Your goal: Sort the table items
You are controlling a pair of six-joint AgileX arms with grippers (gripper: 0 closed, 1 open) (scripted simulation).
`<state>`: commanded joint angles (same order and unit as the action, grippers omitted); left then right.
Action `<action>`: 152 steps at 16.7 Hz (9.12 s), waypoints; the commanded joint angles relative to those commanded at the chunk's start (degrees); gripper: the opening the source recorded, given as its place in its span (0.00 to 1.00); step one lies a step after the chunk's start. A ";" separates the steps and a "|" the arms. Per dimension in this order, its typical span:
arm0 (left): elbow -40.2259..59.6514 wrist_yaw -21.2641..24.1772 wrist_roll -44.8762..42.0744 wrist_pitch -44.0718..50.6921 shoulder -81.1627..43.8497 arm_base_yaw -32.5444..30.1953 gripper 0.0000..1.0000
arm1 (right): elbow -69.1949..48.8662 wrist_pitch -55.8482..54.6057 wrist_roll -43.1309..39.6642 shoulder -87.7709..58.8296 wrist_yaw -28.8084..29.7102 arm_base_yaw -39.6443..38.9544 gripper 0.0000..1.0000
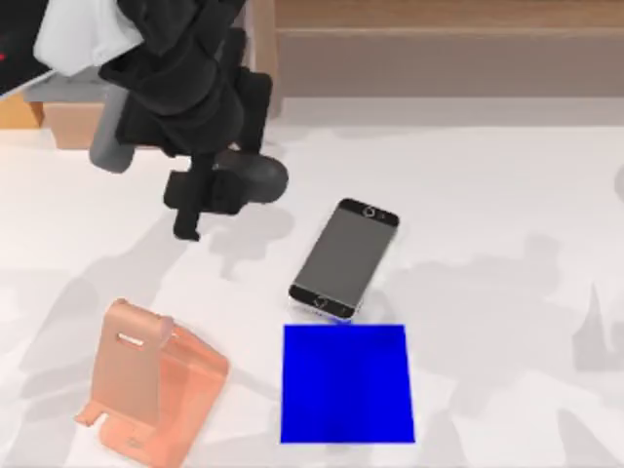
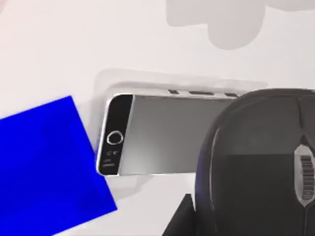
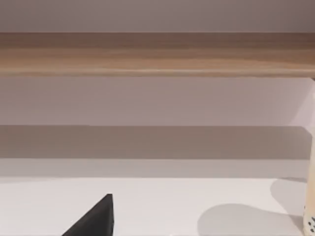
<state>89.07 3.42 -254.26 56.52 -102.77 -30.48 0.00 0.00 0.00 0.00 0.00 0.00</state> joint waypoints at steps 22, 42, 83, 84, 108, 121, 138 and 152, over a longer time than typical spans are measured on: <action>-3.71 -3.11 -54.30 -0.55 -16.68 -20.61 0.00 | 0.00 0.00 0.00 0.00 0.00 0.00 1.00; -4.71 -3.14 -54.32 -2.07 -17.41 -20.79 0.90 | 0.00 0.00 0.00 0.00 0.00 0.00 1.00; 43.09 -2.88 -93.00 20.26 -43.20 -9.15 1.00 | 0.00 0.00 0.00 0.00 0.00 0.00 1.00; 41.25 -2.88 -93.03 18.38 -43.25 -9.12 1.00 | 0.00 0.00 0.00 0.00 0.00 0.00 1.00; 34.50 -2.89 -93.19 11.42 -43.44 -8.98 0.00 | 0.00 0.00 0.00 0.00 0.00 0.00 1.00; 37.96 -2.96 -93.16 15.61 -42.13 -9.15 0.00 | 0.00 0.00 0.00 0.00 0.00 0.00 1.00; 33.54 -8.34 -65.22 17.01 -34.69 -11.46 0.00 | 0.00 0.00 0.00 0.00 0.00 0.00 1.00; 5.82 -24.70 41.19 11.47 -0.26 -19.09 0.00 | 0.00 0.00 0.00 0.00 0.00 0.00 1.00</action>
<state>94.89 -21.28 -213.07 67.99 -103.03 -49.58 0.00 0.00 0.00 0.00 0.00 0.00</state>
